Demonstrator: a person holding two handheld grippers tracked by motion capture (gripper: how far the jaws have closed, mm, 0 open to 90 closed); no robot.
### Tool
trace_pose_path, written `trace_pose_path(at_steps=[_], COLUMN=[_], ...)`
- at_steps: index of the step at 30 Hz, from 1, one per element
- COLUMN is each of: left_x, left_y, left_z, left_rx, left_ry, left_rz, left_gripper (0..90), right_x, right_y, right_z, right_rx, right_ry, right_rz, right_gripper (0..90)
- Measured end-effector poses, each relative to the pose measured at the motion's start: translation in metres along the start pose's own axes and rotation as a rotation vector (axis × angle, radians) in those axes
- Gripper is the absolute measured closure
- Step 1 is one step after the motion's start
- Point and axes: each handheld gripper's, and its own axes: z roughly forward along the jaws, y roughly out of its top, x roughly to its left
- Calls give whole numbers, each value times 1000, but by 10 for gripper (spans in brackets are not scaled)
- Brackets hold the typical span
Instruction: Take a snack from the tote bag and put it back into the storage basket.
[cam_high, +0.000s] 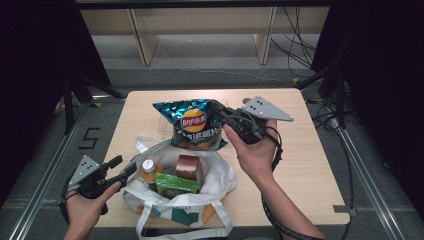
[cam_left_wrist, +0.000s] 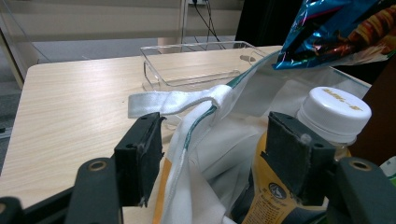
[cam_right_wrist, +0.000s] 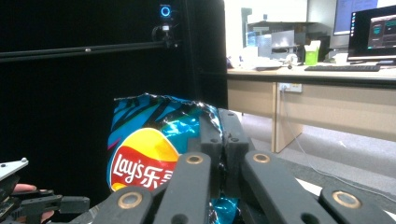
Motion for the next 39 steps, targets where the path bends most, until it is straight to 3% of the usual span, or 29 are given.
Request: trace_pose_path(at_steps=[15,21,23,24,28,29,39], left_x=[-1,-1,0,0,0,0,0], left_y=[1,1,1,1,1,1,2], left_z=[-1,-1,-2,-2,-1,-1,-3], left_rx=[0,-2,-1,-2,-9,-10,-9], left_ry=[14,14,15,16,11,12,22], left_rz=[-2,-3,-2,-2,-2,-3,-2], left_gripper=[359,359,359,359,359,359,359], right_x=[-11,-11,-14,-14,-18,-18,-26], right_y=[9,13,17,18,20,20,23], right_z=[-10,-14,-16,-16,-17,-17,-18], right_rx=[-29,-39,-58,-59,-56,-64,-87], right_ry=[-35,-53,-64,-63,-80,-79,-115], right_rz=[-14,17,-6,9,-8,10,20], right_gripper=[900,900,900,900,900,900,900])
